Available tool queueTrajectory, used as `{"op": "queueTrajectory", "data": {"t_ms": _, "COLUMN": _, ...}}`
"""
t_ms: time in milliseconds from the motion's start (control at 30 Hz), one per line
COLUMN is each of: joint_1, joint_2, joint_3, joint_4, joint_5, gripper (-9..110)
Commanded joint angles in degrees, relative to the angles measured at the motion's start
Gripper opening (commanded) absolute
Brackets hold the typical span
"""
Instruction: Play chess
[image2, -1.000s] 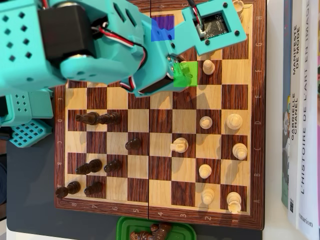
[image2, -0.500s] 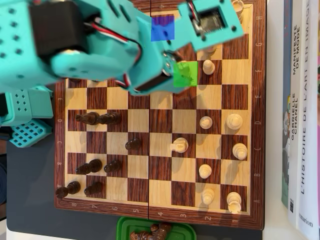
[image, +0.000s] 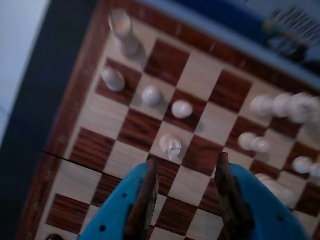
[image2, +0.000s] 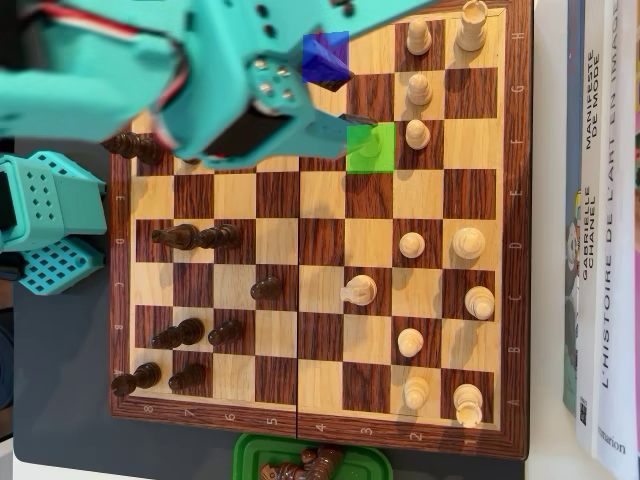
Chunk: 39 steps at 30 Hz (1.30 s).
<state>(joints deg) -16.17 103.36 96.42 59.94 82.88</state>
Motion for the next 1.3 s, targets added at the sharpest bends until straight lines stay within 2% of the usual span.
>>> {"op": "queueTrajectory", "data": {"t_ms": 0, "joint_1": 1.3, "joint_2": 6.3, "joint_3": -1.6, "joint_4": 0.3, "joint_5": 0.5, "gripper": 17}}
{"op": "queueTrajectory", "data": {"t_ms": 233, "joint_1": 9.2, "joint_2": 16.1, "joint_3": -0.6, "joint_4": 0.4, "joint_5": 0.5, "gripper": 17}}
{"op": "queueTrajectory", "data": {"t_ms": 600, "joint_1": 24.5, "joint_2": 33.4, "joint_3": 14.6, "joint_4": -0.4, "joint_5": 0.5, "gripper": 17}}
{"op": "queueTrajectory", "data": {"t_ms": 767, "joint_1": 28.2, "joint_2": 41.0, "joint_3": 20.6, "joint_4": -1.8, "joint_5": 0.5, "gripper": 17}}
{"op": "queueTrajectory", "data": {"t_ms": 1033, "joint_1": 27.2, "joint_2": 53.2, "joint_3": 38.6, "joint_4": -24.3, "joint_5": 0.7, "gripper": 17}}
{"op": "queueTrajectory", "data": {"t_ms": 1267, "joint_1": 24.1, "joint_2": 64.2, "joint_3": 55.9, "joint_4": -47.3, "joint_5": 8.6, "gripper": 17}}
